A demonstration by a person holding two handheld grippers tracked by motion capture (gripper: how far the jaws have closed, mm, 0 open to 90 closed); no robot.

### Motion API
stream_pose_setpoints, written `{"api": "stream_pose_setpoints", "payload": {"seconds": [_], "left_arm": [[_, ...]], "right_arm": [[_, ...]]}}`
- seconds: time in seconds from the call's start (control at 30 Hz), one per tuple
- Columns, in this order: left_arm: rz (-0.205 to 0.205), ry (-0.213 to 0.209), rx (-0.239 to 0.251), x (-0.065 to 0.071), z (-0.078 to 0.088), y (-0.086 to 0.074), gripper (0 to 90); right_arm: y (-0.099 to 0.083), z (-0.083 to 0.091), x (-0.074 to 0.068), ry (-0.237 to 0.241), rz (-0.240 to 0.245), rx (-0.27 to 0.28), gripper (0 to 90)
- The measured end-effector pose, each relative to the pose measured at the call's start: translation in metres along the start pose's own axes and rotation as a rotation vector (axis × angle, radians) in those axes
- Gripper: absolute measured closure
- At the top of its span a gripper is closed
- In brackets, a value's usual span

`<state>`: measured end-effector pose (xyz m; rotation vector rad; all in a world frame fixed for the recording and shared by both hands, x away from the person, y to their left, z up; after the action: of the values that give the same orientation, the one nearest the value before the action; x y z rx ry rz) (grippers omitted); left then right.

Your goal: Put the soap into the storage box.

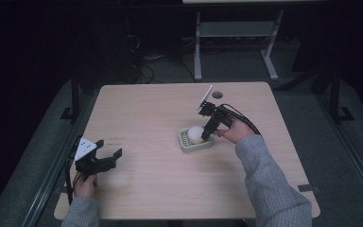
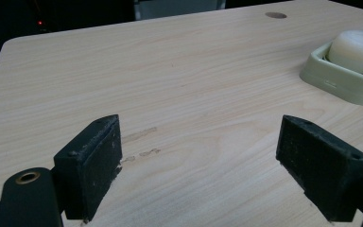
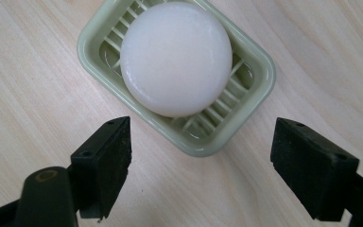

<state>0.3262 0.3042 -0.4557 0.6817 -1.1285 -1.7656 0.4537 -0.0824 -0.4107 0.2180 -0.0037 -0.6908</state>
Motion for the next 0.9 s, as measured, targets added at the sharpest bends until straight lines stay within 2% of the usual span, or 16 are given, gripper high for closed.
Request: {"api": "stream_pose_setpoints", "payload": {"seconds": [0.57, 0.9], "left_arm": [[-0.002, -0.003, -0.002, 0.001, 0.0, 0.0, 14.8], [-0.004, -0.006, -0.007, 0.002, -0.001, 0.0, 14.8]], "right_arm": [[-0.02, 0.012, 0.007, -0.025, -0.013, 0.01, 21.0], [-0.034, 0.015, 0.013, -0.016, -0.03, 0.019, 21.2]]}}
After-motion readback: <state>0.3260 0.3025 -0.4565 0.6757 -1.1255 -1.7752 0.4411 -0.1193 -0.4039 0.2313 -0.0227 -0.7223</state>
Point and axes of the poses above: each handheld gripper's, and its own axes: z roughly backward along the jaws, y roughly out of its top, x roughly to its right, the point moved 3 cm from there along -z, roughly forward along the jaws, and after that the axes turned 1 degree about -x, right-handed, at the moved point
